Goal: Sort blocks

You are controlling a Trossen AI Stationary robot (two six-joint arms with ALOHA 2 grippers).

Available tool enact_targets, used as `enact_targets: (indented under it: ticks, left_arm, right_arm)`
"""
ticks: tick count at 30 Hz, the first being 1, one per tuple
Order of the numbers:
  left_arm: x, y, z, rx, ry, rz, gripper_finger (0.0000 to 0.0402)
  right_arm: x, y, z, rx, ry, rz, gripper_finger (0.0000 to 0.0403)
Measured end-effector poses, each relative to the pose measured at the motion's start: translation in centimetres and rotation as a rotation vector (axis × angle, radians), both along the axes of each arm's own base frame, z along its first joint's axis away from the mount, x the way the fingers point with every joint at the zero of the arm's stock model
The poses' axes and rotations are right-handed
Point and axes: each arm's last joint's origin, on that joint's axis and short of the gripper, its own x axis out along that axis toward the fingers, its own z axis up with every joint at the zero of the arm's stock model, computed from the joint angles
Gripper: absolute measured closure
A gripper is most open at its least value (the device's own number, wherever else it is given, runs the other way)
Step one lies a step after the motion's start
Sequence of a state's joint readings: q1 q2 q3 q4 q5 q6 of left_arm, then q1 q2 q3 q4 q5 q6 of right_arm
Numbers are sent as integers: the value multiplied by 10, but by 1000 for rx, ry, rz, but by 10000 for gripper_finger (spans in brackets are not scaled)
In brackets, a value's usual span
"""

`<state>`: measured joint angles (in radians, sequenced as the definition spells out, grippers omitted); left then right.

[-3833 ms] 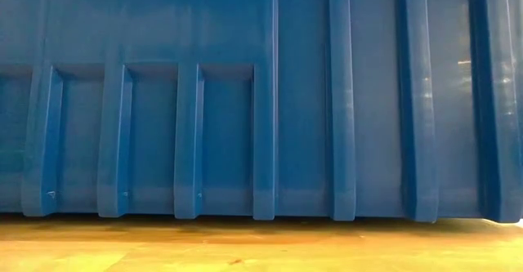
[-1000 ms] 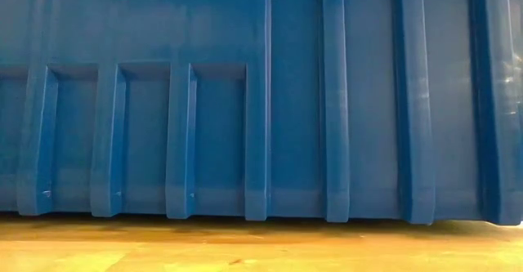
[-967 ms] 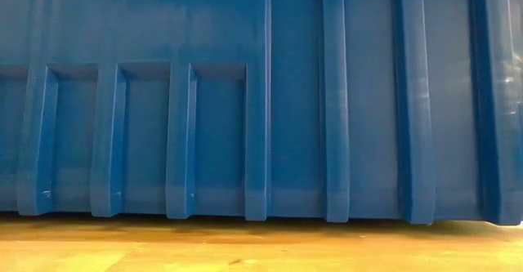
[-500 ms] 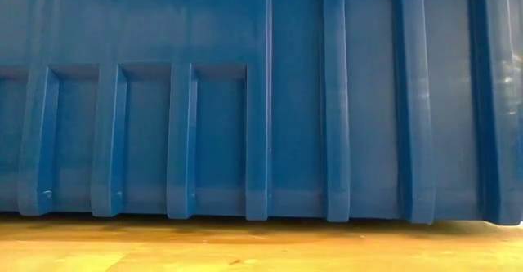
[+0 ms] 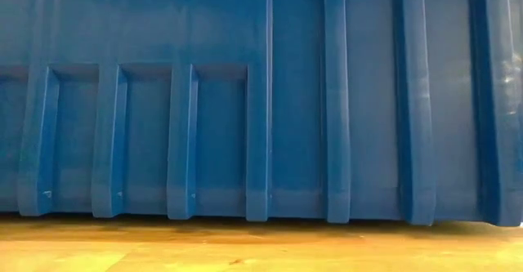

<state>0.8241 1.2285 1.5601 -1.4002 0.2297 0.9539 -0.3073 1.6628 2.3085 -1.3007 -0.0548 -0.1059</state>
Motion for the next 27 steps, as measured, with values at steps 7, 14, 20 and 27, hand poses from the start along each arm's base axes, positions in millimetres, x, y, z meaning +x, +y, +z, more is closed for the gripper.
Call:
enact_targets:
  ticks: [7, 14, 20, 27]
  left_arm:
    - [-3, 1, 0, 30, 28, 21, 401]
    - [-4, 1, 0, 49, 57, 30, 401]
    - [-4, 2, 1, 53, 38, 26, 401]
    - [-4, 2, 2, 53, 30, 33, 401]
  right_arm:
    - [2, -2, 3, -13, -32, -2, 403]
    - [-2, -1, -3, 16, 34, -2, 403]
    - [-8, 0, -10, 13, 140, -24, 403]
    - [-11, -1, -13, -56, 207, -56, 403]
